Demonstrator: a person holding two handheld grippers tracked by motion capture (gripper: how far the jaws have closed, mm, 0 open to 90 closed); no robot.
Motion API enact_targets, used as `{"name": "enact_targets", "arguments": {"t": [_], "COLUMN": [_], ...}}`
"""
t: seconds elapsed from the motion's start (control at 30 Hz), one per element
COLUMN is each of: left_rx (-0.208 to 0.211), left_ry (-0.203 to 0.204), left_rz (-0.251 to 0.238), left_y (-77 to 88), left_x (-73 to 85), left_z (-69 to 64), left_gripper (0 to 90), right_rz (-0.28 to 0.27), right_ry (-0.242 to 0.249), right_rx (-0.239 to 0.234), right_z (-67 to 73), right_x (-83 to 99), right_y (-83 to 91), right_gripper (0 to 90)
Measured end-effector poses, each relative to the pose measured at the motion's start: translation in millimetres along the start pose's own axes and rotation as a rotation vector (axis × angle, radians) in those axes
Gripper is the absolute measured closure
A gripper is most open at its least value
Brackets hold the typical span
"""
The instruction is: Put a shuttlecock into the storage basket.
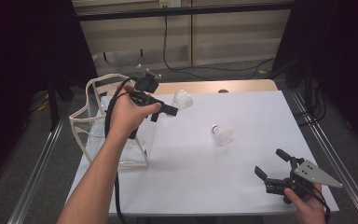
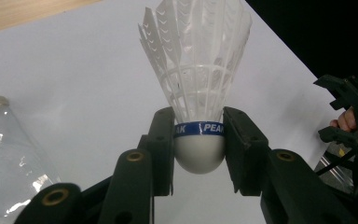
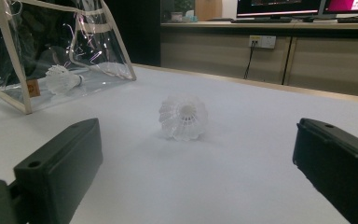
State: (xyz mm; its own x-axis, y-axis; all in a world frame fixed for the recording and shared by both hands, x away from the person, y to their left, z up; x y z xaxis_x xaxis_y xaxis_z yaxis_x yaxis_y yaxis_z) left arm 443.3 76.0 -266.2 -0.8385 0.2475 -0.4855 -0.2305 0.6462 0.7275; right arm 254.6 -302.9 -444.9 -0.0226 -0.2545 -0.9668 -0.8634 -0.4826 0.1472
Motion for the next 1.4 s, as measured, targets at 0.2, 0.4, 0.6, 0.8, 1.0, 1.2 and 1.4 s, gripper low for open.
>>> {"name": "enact_targets", "arguments": {"t": [0.2,0.4,0.6,0.8,1.0,1.2,1.4], "left_rx": [-0.007,-0.014,-0.019,-0.020,-0.029,-0.032,-0.030], "left_ry": [0.001,-0.001,0.001,0.010,0.011,0.019,0.025], "left_rz": [-0.001,-0.007,-0.008,-0.015,-0.015,-0.018,-0.021], "left_y": [2.6,6.2,10.2,13.7,17.1,19.2,21.5], "left_x": [-2.0,-3.9,-5.8,-8.0,-9.0,-10.0,-11.7], "left_z": [0.7,1.2,2.5,4.6,7.5,8.8,9.3], "left_gripper": [65.6,65.5,65.5,65.5,65.5,65.5,65.6], "right_rz": [-0.003,-0.001,-0.001,0.000,0.004,0.003,0.003], "right_ry": [-0.003,0.001,0.001,0.001,0.001,0.003,-0.002], "right_rx": [-0.001,-0.002,-0.002,0.000,0.001,0.000,0.005], "right_z": [0.1,-0.2,-0.2,-0.4,-0.6,-0.5,-0.6], "right_x": [-0.1,0.1,0.0,0.1,0.3,0.2,0.0], "right_y": [-0.1,0.4,0.5,0.6,1.0,0.8,1.2], "right_gripper": [1.1,1.1,1.1,1.1,1.1,1.1,1.1]}}
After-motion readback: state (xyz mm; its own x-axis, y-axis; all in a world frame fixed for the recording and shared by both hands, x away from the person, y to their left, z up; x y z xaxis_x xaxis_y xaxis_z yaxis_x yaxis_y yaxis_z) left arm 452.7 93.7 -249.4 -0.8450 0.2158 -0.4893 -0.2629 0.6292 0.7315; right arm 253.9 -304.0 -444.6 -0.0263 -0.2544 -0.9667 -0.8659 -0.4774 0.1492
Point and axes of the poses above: each handheld gripper's, and its own axes: y roughly backward along the jaws, x roughly out of its underside, z roughly to its left, the point moved 2 cm from there along -y, roughly forward along the jaws, and after that the axes turned 15 degrees about y, right-handed, at the moved point
